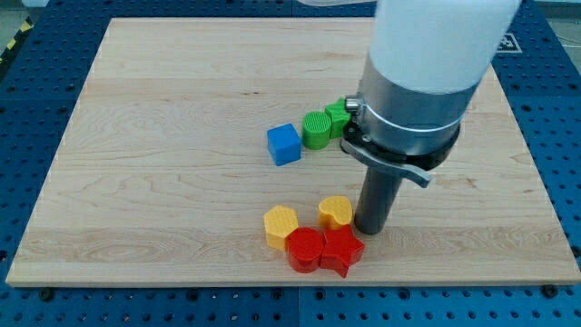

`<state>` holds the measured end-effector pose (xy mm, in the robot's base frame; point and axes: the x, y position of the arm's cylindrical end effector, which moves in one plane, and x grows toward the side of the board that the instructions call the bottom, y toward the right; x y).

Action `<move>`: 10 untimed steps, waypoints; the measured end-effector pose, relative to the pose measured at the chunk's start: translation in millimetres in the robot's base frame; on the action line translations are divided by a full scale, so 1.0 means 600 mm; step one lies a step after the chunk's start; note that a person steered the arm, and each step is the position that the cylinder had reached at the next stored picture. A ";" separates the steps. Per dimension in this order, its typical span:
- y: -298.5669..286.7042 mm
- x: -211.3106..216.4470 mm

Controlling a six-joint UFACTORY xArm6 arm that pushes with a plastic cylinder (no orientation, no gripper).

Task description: Move blue cube into the blue triangle

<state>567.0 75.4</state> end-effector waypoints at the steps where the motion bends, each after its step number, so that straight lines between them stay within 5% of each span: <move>1: -0.011 -0.019; 2: -0.017 -0.082; 5: -0.247 -0.120; 7: -0.223 -0.219; 10: -0.179 -0.173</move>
<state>462.9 -31.8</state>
